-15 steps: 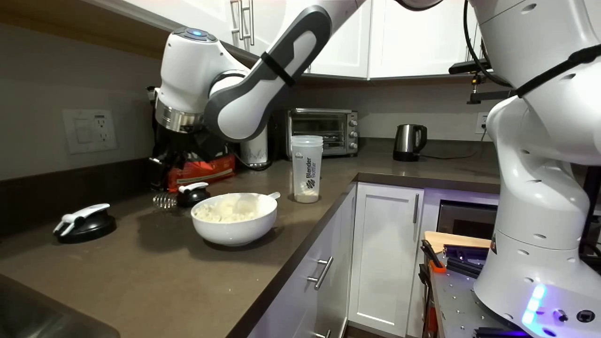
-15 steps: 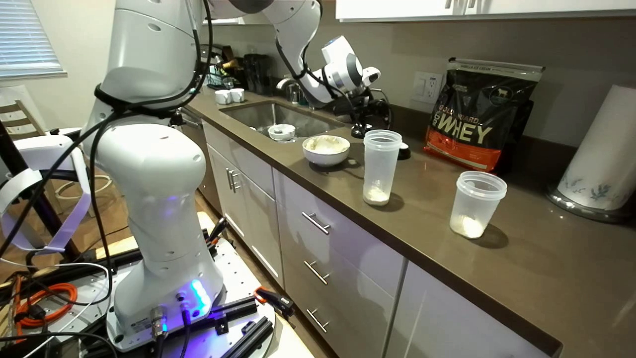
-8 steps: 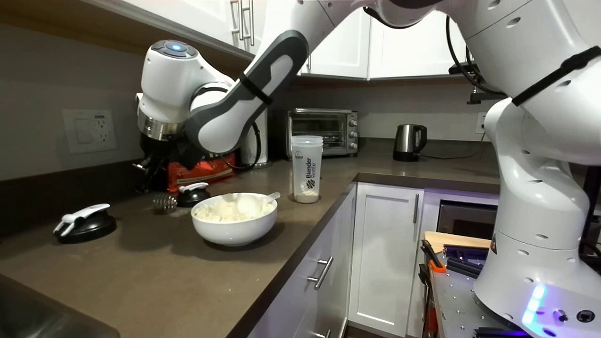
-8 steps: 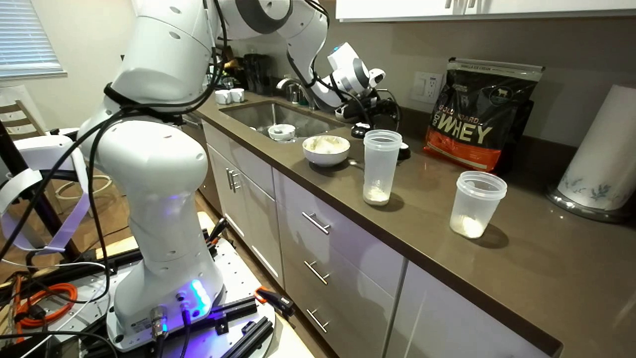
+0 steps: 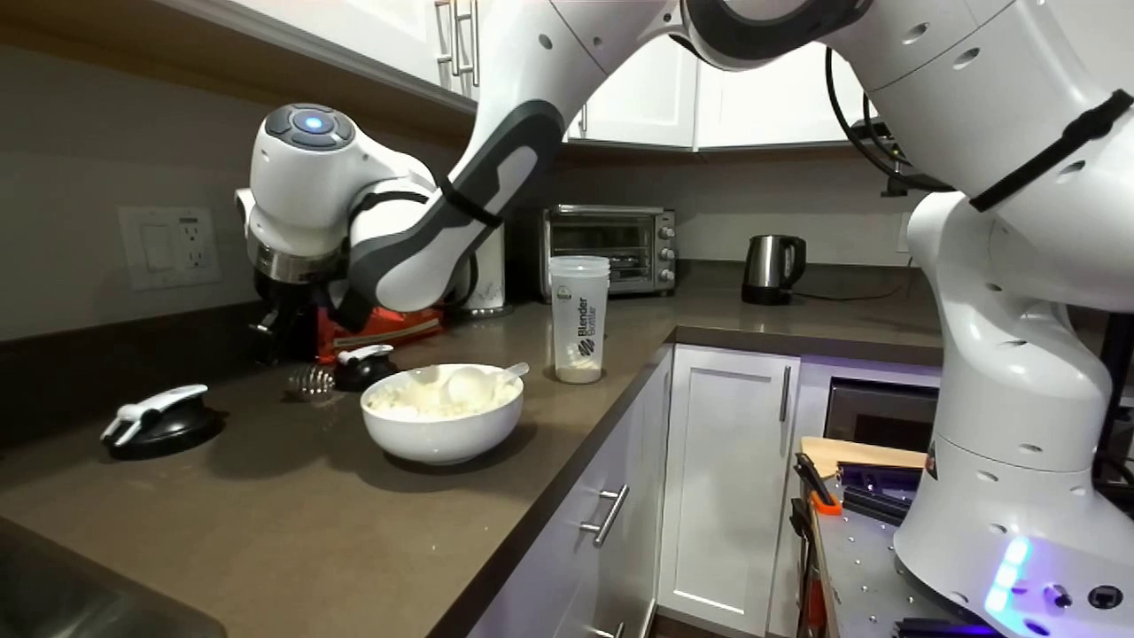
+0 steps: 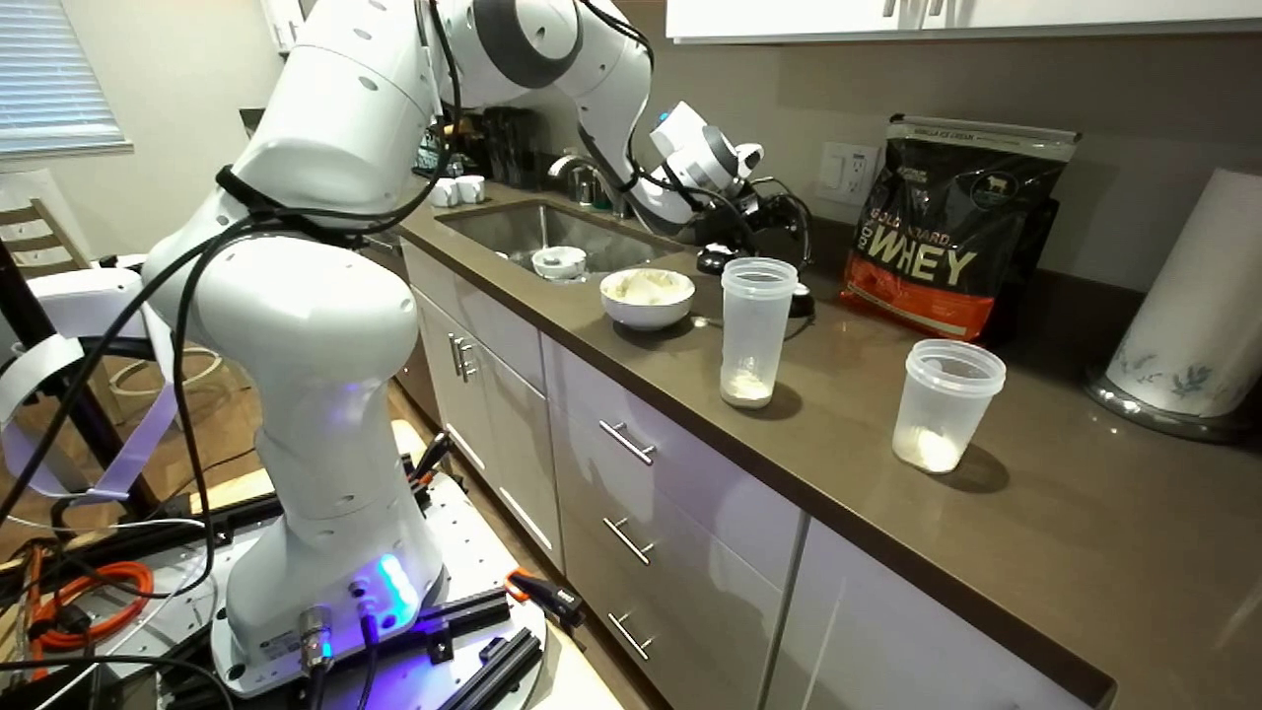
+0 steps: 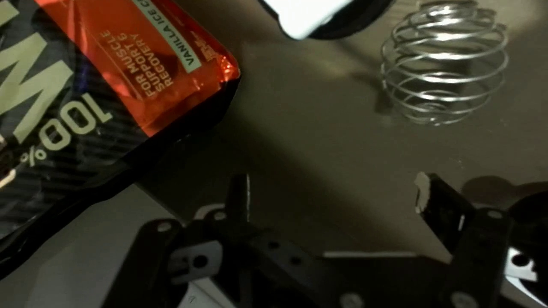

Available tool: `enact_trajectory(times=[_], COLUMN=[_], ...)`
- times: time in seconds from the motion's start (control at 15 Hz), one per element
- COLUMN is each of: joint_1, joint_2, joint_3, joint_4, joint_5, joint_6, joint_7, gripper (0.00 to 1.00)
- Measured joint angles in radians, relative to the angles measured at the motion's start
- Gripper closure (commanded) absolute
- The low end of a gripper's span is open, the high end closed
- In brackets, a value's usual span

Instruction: Put the silver object in the right most container

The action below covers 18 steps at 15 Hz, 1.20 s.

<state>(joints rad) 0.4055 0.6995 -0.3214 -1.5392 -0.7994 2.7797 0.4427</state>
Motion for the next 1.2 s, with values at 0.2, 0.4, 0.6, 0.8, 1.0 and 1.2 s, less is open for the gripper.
enact_trajectory(times=[0.2,0.4,0.6,0.8,1.0,1.2], joint_1=[0.028,0.047,0.056,0.058,0.058,0.045], joint_2=[0.008,0.011,0.011,0.011,0.011,0.007], joint_3=[-0.051,-0.078,-0.087,-0.085,-0.079,-0.054], joint_4=[0.005,0.005,0.003,-0.004,-0.018,-0.027], joint_5=[-0.043,-0.061,-0.075,-0.076,-0.076,-0.081], joint_6=[0.013,0.014,0.014,0.014,0.013,-0.005], joint_7=[0.021,0.022,0.022,0.019,0.015,0.003], gripper=[0.0,0.0,0.0,0.0,0.0,0.0])
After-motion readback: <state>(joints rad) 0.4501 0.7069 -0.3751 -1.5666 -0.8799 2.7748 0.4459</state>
